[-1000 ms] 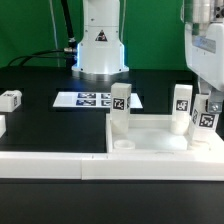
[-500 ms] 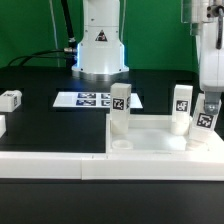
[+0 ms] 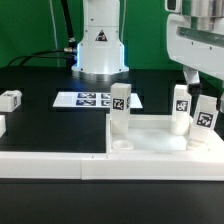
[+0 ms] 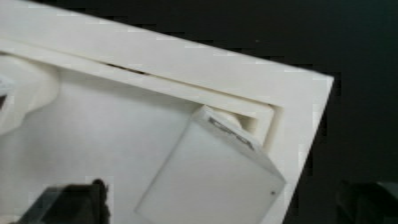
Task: Assemble square table
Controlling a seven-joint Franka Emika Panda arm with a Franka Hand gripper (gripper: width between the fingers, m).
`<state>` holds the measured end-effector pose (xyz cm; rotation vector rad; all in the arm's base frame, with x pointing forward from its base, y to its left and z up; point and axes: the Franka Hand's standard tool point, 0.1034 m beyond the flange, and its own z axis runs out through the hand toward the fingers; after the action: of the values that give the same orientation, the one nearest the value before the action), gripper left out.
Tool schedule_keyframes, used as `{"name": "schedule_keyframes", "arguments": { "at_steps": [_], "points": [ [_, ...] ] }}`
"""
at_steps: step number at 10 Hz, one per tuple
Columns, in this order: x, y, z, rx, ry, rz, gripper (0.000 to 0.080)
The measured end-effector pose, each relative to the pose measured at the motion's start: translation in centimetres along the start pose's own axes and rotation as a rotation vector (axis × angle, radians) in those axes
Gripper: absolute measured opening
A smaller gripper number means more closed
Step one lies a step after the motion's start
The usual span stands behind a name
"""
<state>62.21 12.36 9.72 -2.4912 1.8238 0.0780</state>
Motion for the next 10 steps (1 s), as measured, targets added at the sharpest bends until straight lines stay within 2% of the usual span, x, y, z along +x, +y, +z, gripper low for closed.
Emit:
{"name": "schedule_keyframes", "arguments": {
  "at_steps": [3,6,7,9,10],
  "points": [
    [0.2,0.1,0.1,-0.004,0.006,-0.262,0.0649],
    [-0.3,0.0,1.4,-0.051,0.042,-0.624,0.0649],
    [-0.2,0.1,1.5,-0.085,0.046,-0.727,0.0649],
    [-0.1,0.0,1.5,-0.082,0.047,-0.76,0.0649],
    [-0.1,0.0,1.5,-0.082,0.048,-0.746,0.0532]
  ]
}}
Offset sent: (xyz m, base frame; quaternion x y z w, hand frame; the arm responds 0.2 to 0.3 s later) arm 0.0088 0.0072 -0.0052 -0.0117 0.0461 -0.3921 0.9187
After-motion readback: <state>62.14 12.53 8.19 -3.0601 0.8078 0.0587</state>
